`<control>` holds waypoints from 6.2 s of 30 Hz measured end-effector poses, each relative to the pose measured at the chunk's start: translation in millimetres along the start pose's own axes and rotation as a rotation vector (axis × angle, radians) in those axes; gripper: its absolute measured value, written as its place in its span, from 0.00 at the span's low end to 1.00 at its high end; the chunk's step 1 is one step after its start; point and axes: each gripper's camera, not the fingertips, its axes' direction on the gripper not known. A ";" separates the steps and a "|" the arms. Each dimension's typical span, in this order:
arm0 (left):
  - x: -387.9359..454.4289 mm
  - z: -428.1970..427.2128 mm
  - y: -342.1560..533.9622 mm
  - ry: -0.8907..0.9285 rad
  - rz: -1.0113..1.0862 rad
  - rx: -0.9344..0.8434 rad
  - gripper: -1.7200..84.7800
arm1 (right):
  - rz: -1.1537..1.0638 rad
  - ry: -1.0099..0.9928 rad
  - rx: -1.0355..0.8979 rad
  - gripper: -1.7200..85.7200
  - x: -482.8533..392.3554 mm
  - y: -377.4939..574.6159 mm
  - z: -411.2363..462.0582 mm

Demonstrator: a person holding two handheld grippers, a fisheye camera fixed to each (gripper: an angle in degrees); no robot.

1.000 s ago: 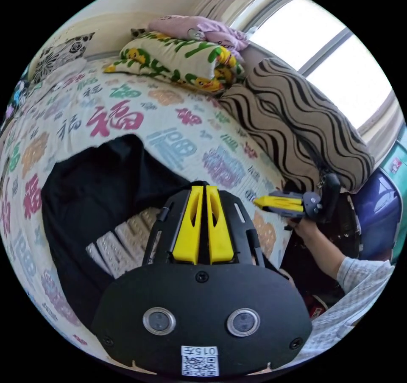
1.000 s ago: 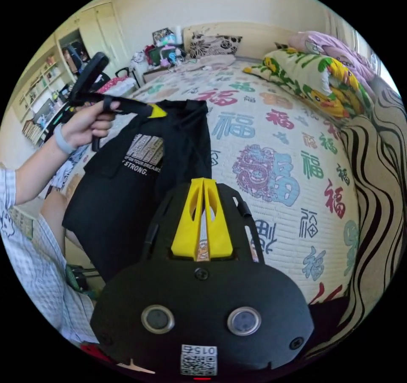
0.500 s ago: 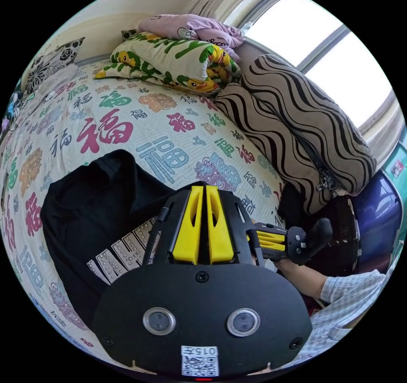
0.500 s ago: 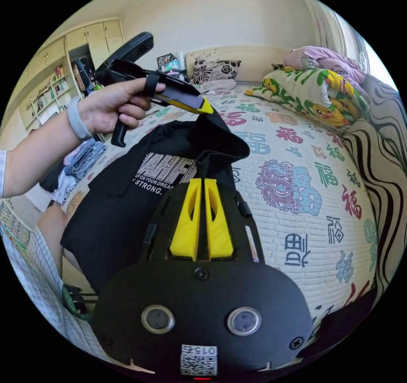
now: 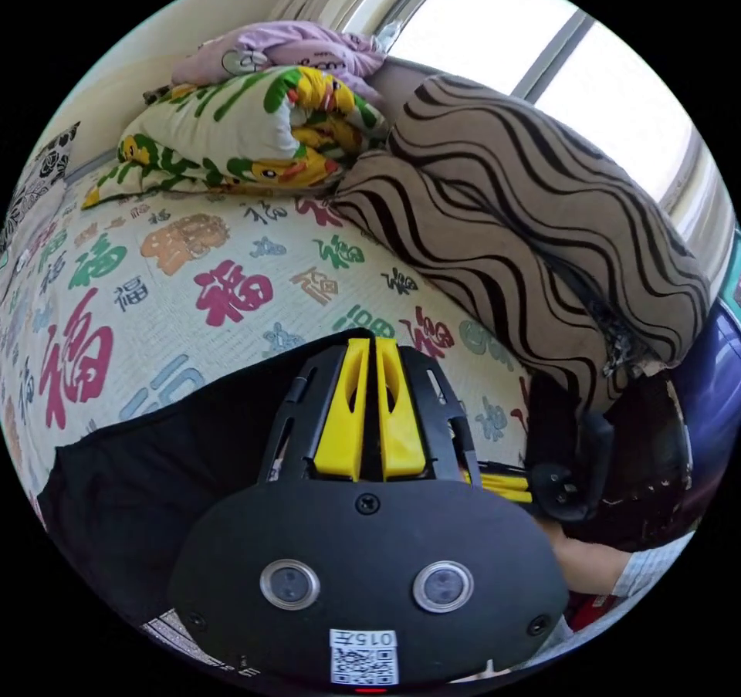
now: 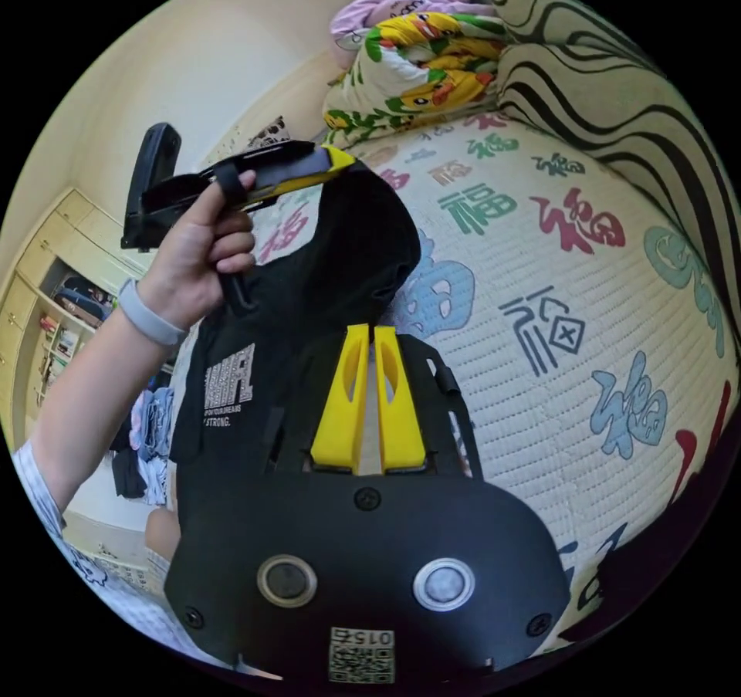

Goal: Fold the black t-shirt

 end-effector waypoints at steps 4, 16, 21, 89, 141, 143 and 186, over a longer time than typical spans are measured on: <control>11.2 23.7 13.4 -0.013 0.048 -0.040 0.06 | 0.078 -0.047 0.009 0.03 5.6 1.9 16.1; 27.2 -166.5 147.6 -0.012 0.220 0.001 0.13 | -0.171 -0.068 0.068 0.05 -126.4 10.8 20.5; -21.2 -284.9 319.8 -0.377 -0.040 -0.149 0.14 | -0.426 -0.240 -0.220 0.07 -268.4 17.8 123.9; -330.7 -628.9 1000.3 -0.147 -0.886 0.503 0.01 | -0.683 -0.297 -0.662 0.01 -909.8 -27.3 568.3; -141.7 -484.9 884.8 -0.134 -0.656 -0.504 0.01 | -0.016 0.112 -0.582 0.01 -183.9 244.3 -13.7; -136.4 -488.9 884.0 -0.113 -0.654 -0.500 0.01 | -0.079 0.141 -0.613 0.01 -183.4 251.3 -22.9; -63.3 -395.4 835.0 -0.182 -0.709 -0.852 0.02 | -0.035 0.318 -0.708 0.06 -73.6 327.0 -84.8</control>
